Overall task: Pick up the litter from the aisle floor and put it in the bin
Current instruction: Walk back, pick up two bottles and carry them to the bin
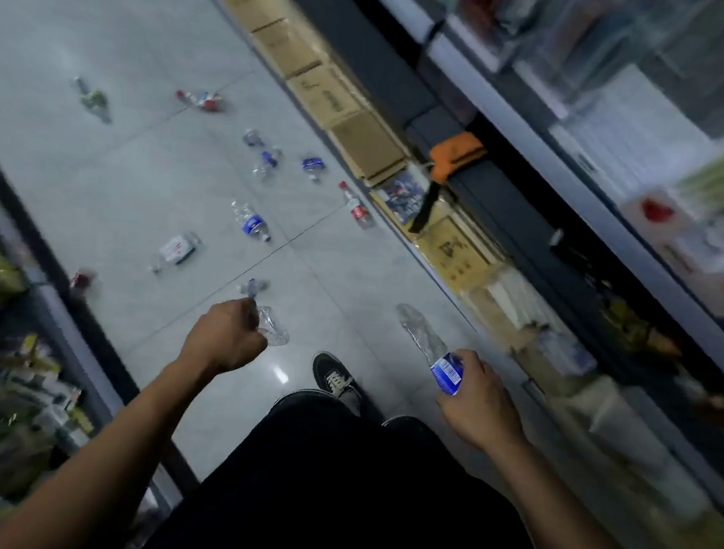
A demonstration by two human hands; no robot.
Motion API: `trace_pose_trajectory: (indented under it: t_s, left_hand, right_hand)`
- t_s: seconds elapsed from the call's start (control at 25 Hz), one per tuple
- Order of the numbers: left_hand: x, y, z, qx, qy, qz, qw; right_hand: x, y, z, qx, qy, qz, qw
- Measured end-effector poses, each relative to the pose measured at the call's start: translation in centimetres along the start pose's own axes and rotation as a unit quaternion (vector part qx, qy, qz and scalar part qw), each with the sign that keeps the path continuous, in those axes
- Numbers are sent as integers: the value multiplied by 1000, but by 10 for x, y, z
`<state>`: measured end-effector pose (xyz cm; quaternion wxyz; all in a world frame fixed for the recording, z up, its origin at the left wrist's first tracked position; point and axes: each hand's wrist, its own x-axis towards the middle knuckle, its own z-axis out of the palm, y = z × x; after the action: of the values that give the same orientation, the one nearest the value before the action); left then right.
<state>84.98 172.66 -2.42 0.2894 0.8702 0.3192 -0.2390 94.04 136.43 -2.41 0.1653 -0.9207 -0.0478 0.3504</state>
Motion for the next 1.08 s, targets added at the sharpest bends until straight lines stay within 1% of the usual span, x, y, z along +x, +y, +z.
trace_pose_trajectory:
  t_s: [0.12, 0.16, 0.24, 0.32, 0.4, 0.48, 0.6, 0.72, 0.8, 0.84, 0.88, 0.92, 0.96, 1.08]
  left_hand:
    - [-10, 56, 29, 68, -32, 106, 991]
    - [-17, 76, 43, 104, -42, 146, 983]
    - [-33, 103, 64, 149, -56, 199, 967]
    - [-61, 128, 96, 185, -77, 264, 944]
    - [-90, 147, 126, 211, -100, 311, 921]
    - [-115, 161, 161, 264, -141, 363, 883]
    - [-136, 184, 204, 353, -202, 433, 804]
    - [-157, 218, 248, 416, -235, 521, 707]
    - [-180, 236, 268, 456, -260, 588, 615]
    - [-192, 242, 278, 478, -271, 620, 560]
    - [-201, 247, 286, 494, -279, 645, 513]
    - [-208, 251, 293, 502, -287, 663, 476]
    - [-213, 257, 303, 508, -297, 673, 449]
    - [-236, 269, 330, 530, -312, 686, 389]
  right_hand:
    - [-54, 55, 19, 60, 62, 56, 995]
    - [-77, 77, 29, 88, 85, 82, 989]
    - [-113, 108, 46, 127, 120, 126, 977]
    - [-164, 141, 71, 182, 149, 191, 953]
    - [-214, 166, 102, 227, 164, 245, 928]
    - [-263, 182, 131, 282, 184, 300, 893]
    - [-320, 192, 172, 357, 212, 373, 830]
    - [-360, 183, 210, 416, 256, 442, 752]
    - [-377, 164, 229, 453, 277, 490, 691]
    - [-383, 153, 237, 470, 287, 514, 658]
    - [-388, 141, 245, 487, 293, 533, 627]
    - [-390, 129, 253, 501, 295, 549, 601]
    - [-392, 118, 262, 513, 294, 564, 576]
    - [-403, 87, 289, 544, 298, 602, 503]
